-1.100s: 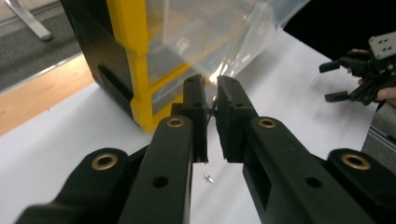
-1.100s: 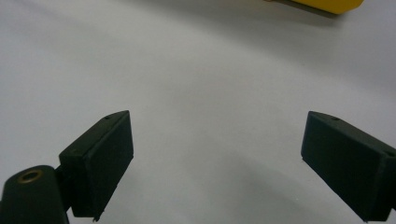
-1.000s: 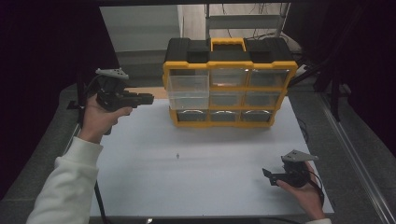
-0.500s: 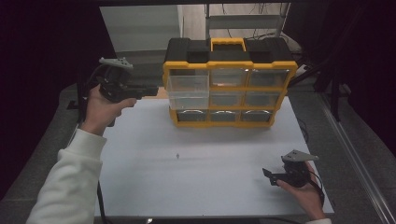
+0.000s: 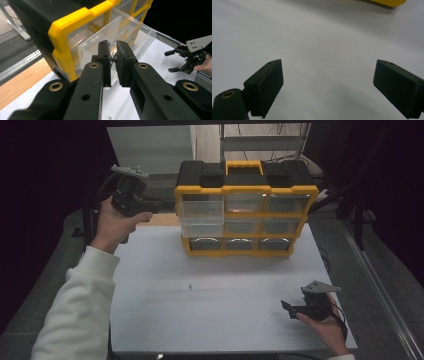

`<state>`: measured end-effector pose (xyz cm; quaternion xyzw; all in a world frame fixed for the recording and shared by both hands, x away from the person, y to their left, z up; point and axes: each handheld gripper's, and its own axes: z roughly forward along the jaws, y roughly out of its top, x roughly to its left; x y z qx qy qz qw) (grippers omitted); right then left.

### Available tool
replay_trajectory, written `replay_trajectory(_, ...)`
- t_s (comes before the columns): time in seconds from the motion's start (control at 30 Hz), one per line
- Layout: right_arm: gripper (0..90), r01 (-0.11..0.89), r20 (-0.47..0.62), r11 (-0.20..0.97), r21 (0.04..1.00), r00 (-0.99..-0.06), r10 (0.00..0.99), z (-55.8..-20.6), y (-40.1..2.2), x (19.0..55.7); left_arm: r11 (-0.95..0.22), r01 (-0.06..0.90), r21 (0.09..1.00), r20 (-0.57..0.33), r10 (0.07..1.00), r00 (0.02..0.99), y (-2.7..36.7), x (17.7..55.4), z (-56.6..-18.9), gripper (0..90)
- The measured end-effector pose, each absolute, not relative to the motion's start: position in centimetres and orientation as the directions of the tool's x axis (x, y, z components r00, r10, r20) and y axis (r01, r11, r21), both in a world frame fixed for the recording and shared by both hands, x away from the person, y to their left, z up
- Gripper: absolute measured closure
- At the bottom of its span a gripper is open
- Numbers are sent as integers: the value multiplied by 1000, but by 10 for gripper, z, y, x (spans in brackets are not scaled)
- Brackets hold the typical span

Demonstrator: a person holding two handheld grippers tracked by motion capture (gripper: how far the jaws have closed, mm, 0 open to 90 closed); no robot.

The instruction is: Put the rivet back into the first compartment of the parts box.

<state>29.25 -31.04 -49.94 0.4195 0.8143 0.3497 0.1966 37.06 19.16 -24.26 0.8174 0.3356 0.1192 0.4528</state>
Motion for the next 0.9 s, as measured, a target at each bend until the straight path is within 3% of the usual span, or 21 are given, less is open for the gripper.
replay_trajectory(0.77, 95, 547, -25, 402, 734, -570, 821, -499, -312, 292, -399, 453, 797, -107, 645, 757, 151, 401, -255, 826)
replay_trajectory(0.8, 94, 547, -26, 403, 734, -571, 821, -499, -312, 292, -394, 455, 799, -108, 650, 752, 150, 402, -258, 785)
replay_trajectory(0.9, 94, 546, -25, 403, 734, -572, 820, -499, -312, 292, -394, 468, 791, -98, 673, 733, 149, 403, -262, 483)
